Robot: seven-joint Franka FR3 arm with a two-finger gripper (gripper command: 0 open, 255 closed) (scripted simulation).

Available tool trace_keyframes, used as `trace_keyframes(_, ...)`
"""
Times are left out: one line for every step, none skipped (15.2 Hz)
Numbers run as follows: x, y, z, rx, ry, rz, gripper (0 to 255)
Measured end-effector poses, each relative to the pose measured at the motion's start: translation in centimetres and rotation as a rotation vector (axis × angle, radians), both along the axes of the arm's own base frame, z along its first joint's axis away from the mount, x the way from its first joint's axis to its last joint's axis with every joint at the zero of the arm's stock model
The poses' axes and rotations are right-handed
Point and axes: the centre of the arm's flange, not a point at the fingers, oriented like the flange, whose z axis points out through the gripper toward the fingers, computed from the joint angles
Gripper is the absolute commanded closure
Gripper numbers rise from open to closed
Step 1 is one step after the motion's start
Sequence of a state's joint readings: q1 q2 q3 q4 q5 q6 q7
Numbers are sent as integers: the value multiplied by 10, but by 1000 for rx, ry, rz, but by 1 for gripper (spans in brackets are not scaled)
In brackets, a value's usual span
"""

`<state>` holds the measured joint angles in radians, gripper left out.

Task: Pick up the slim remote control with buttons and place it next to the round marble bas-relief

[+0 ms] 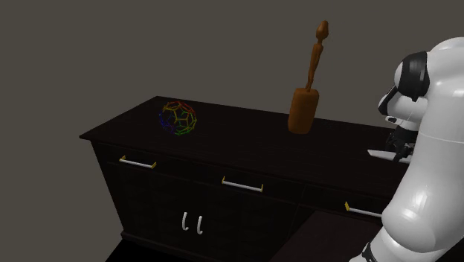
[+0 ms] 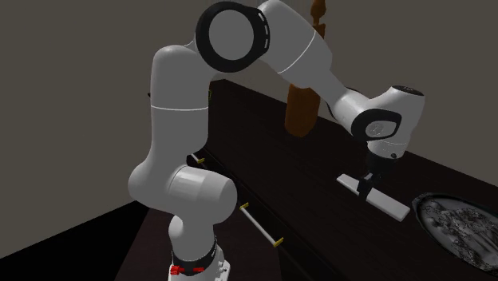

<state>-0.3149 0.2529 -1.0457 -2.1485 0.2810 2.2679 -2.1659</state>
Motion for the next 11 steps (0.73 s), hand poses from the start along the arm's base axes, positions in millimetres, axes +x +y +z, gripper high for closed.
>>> trace_keyframes(0, 0, 0, 0, 0, 0, 0)
trace_keyframes(0, 0, 0, 0, 0, 0, 0)
trace_keyframes(0, 0, 0, 0, 0, 0, 0)
trace_keyframes(0, 0, 0, 0, 0, 0, 0)
trace_keyframes(0, 0, 0, 0, 0, 0, 0)
trace_keyframes(0, 0, 0, 0, 0, 0, 0)
trace_keyframes(0, 0, 0, 0, 0, 0, 0)
trace_keyframes(0, -2, 6, -1, 0, 0, 0)
trace_keyframes(1, -2, 16, -1, -1, 0, 0)
trace_keyframes(1, -1, 28, -1, -2, 0, 0)
trace_keyframes(-1, 0, 38, -1, -2, 1, 0)
